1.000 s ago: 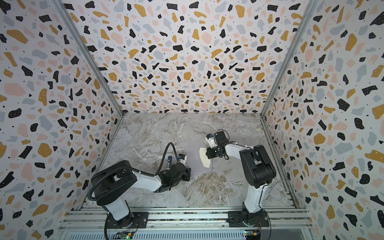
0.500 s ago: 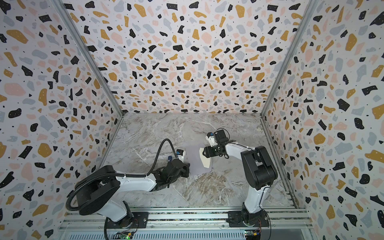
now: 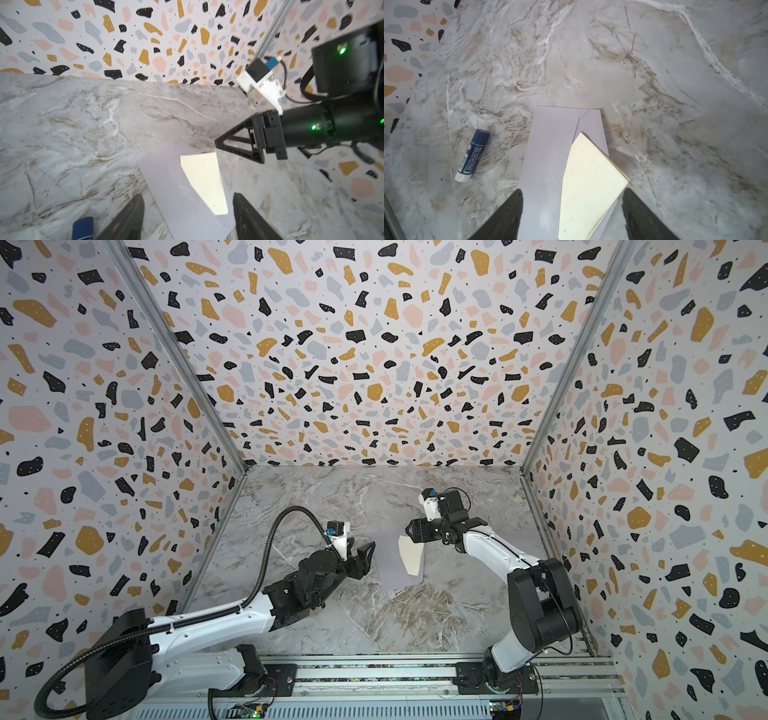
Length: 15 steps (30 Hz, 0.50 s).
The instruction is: Place the letter into the envelope and seal it
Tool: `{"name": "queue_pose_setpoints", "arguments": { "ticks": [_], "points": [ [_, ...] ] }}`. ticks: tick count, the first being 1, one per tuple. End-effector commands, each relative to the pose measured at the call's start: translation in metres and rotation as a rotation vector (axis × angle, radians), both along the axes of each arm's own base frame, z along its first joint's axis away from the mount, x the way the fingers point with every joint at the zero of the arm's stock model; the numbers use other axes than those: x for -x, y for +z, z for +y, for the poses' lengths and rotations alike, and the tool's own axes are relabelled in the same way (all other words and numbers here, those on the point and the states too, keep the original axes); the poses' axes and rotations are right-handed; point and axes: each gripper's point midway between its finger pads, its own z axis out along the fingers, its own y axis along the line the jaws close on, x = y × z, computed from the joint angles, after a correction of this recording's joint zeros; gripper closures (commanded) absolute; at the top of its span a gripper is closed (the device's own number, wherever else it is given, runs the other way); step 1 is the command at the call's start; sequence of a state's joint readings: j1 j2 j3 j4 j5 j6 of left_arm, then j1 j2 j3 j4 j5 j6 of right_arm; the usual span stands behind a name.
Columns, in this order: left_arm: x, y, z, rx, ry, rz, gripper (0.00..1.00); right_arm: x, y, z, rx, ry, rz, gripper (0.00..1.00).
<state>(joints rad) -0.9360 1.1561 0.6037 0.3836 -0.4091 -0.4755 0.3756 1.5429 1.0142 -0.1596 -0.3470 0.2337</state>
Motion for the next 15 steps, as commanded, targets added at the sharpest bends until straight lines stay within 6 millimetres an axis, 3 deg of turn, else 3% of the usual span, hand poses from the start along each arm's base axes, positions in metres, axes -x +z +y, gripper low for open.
{"name": "queue_pose_setpoints", "arguments": {
  "ticks": [1,6,15],
  "points": [
    [-0.006,0.008,0.016,0.053,0.041,-0.025,0.05,0.012,-0.001,-0.002,-0.019,-0.043,0.032,0.21],
    [-0.020,-0.011,0.016,0.197,-0.007,0.108,0.00,0.020,-0.013,-0.001,-0.050,-0.111,0.104,0.20],
    [-0.036,-0.063,-0.004,0.118,-0.013,0.281,0.00,0.030,-0.043,0.006,-0.088,-0.178,0.195,0.15]
  ]
}}
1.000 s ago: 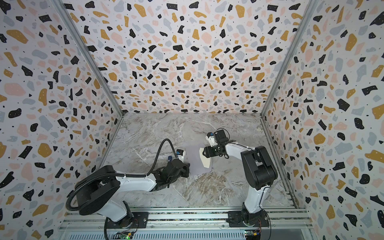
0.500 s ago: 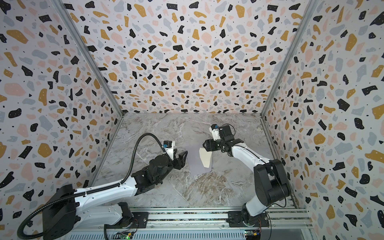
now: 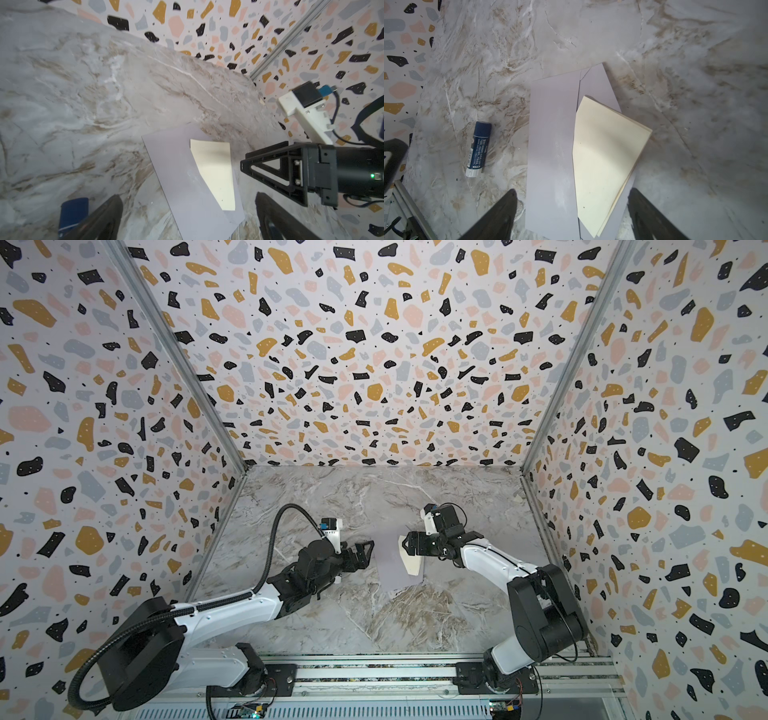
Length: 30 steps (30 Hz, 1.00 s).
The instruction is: Place the letter into the envelope and seal it
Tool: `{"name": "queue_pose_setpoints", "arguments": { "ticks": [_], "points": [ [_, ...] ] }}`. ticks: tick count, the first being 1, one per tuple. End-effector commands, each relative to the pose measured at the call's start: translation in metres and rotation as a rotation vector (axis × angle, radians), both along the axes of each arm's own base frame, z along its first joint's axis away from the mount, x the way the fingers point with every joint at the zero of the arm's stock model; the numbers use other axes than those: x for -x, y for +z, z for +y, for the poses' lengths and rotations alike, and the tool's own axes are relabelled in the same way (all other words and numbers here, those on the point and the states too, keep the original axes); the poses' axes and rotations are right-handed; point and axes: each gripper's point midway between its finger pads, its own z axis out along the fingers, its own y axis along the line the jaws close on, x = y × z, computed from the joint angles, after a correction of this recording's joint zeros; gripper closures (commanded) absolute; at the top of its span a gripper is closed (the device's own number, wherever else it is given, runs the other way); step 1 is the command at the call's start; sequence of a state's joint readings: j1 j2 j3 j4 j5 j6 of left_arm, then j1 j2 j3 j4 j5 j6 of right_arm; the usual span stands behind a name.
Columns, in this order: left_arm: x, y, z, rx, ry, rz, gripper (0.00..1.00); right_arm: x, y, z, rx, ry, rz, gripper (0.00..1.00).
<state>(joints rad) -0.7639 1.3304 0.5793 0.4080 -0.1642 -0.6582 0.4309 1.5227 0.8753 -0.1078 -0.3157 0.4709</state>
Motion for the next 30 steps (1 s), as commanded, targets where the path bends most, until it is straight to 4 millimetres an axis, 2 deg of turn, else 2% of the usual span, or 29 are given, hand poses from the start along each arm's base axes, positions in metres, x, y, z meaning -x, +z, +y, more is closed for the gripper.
{"name": "queue_pose_setpoints", "arguments": {
  "ticks": [1,6,11,20,30],
  "points": [
    [-0.010,0.005,-0.016,0.033,-0.016,0.034,0.00,-0.002,-0.007,0.003,-0.024,-0.047,0.022,0.15],
    [-0.018,-0.016,-0.026,-0.007,-0.010,0.110,0.02,-0.001,-0.018,0.009,-0.024,-0.039,0.045,0.15],
    [-0.026,-0.033,-0.028,-0.026,0.008,0.162,0.03,-0.005,-0.026,0.006,-0.002,-0.056,0.051,0.14],
    [-0.036,-0.057,-0.033,-0.043,0.008,0.213,0.09,-0.006,-0.044,0.004,0.017,-0.072,0.084,0.14],
    [-0.042,-0.082,-0.040,-0.068,-0.014,0.251,0.17,-0.005,-0.053,0.005,0.022,-0.067,0.099,0.14]
  ]
}}
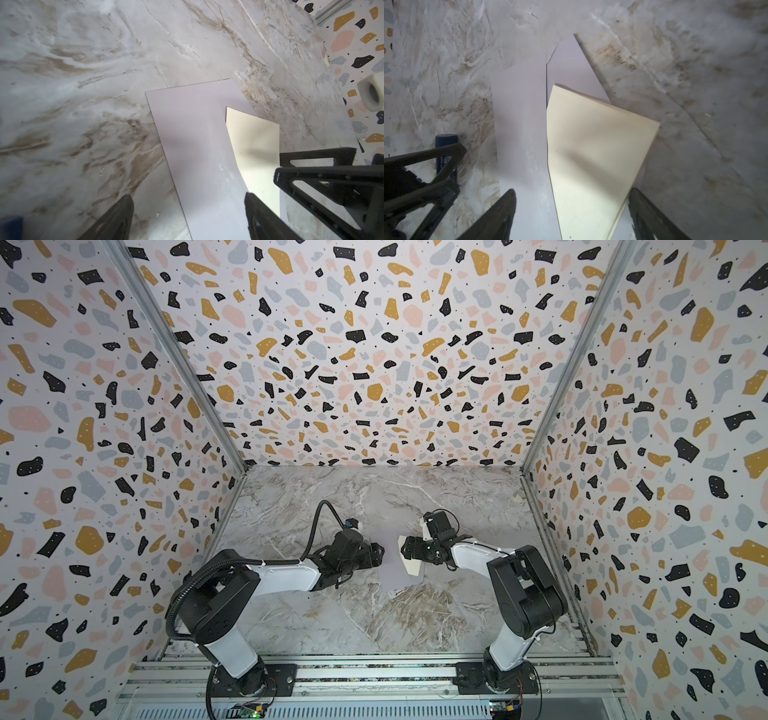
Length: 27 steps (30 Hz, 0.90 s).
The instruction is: Place the letter into the envelope and seal it
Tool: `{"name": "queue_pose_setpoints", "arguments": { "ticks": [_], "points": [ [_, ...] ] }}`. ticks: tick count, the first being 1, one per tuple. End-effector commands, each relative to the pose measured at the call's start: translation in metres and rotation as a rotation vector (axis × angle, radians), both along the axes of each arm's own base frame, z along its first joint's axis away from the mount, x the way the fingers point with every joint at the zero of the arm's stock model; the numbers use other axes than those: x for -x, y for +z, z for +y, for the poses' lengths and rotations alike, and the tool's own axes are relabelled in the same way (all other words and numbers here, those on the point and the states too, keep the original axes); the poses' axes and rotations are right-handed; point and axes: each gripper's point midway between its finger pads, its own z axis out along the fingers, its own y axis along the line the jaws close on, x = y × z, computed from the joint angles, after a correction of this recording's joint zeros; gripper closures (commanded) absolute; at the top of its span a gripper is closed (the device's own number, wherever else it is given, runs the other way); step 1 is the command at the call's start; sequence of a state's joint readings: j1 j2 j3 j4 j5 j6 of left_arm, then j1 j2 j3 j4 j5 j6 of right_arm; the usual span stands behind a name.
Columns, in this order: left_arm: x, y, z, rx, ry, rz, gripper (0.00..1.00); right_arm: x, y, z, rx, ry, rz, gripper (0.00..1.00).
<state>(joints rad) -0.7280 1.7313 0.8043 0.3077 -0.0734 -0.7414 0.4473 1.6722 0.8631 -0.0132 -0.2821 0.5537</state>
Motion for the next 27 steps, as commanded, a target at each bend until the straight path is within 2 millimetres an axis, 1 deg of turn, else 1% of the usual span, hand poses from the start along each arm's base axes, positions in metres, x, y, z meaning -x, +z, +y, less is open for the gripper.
{"name": "queue_pose_setpoints", "arguments": {
  "ticks": [1,10,27],
  "points": [
    [-0.010,0.007,-0.011,0.028,-0.017,-0.020,0.18,0.002,-0.004,0.001,0.003,-0.001,0.007,0.14],
    [-0.012,-0.011,-0.018,0.006,-0.048,0.007,0.23,0.005,-0.007,0.002,-0.009,0.013,0.011,0.14],
    [-0.014,-0.031,-0.034,-0.012,-0.124,0.034,0.25,0.001,-0.012,0.010,-0.023,0.060,0.006,0.14]
  ]
}}
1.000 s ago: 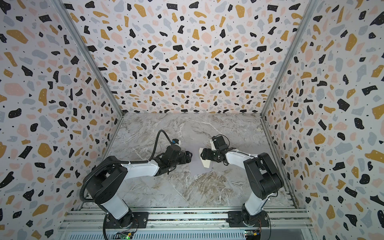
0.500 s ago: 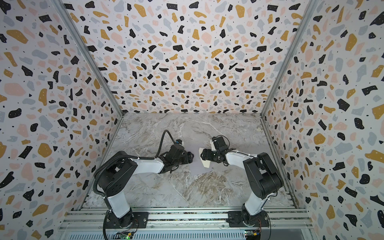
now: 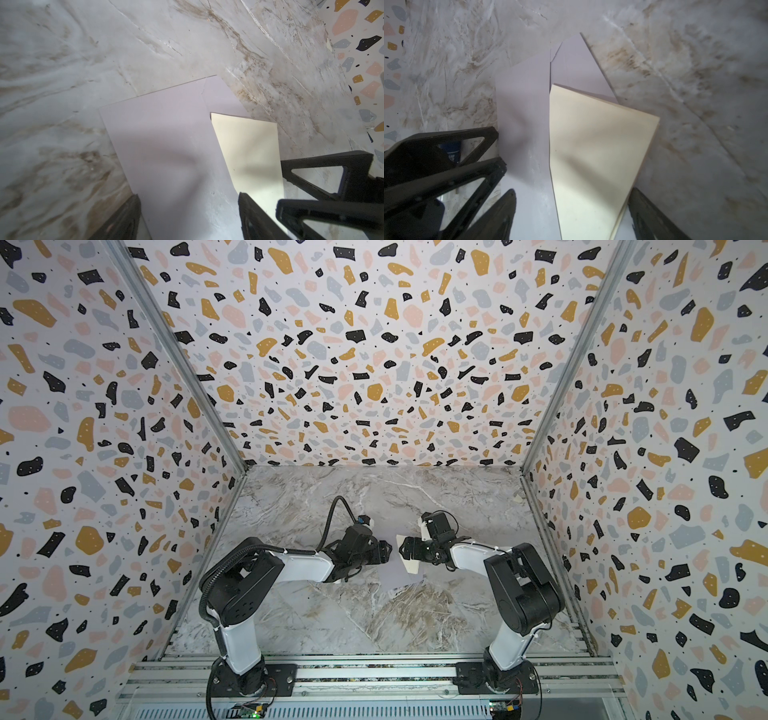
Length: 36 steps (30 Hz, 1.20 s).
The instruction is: Place the letter into the envelope and seal it
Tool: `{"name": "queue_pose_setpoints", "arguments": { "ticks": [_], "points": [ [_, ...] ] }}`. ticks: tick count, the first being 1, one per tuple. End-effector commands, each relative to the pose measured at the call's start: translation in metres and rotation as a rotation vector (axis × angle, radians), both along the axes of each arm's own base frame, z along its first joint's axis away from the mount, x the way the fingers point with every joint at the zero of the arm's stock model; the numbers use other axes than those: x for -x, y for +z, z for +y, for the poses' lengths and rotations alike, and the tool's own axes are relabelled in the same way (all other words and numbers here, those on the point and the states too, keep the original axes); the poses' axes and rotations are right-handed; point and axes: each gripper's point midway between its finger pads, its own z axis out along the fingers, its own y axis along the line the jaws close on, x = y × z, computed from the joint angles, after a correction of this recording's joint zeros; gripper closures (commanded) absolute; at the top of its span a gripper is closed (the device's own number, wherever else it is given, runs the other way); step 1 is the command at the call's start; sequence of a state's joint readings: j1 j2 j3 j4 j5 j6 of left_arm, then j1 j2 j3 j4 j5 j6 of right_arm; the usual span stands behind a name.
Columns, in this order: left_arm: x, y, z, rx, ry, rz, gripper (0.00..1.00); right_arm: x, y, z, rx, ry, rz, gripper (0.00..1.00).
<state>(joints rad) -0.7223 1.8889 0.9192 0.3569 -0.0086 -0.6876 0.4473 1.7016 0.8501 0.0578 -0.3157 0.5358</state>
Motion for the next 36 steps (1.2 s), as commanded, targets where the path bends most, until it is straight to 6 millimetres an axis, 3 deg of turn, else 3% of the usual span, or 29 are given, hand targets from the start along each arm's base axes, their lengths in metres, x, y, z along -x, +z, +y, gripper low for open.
{"name": "queue_pose_setpoints", "arguments": {
  "ticks": [1,23,36],
  "points": [
    [0.006,-0.015,-0.005,-0.018,-0.046,0.035,0.25,0.004,-0.008,0.004,0.004,0.031,0.029,0.14],
    [0.006,-0.029,-0.016,-0.008,-0.091,0.057,0.24,-0.004,-0.011,0.020,-0.033,0.100,0.026,0.15],
    [0.006,-0.031,-0.020,0.012,-0.097,0.066,0.24,0.002,-0.008,0.035,-0.142,0.121,0.056,0.15]
  ]
}}
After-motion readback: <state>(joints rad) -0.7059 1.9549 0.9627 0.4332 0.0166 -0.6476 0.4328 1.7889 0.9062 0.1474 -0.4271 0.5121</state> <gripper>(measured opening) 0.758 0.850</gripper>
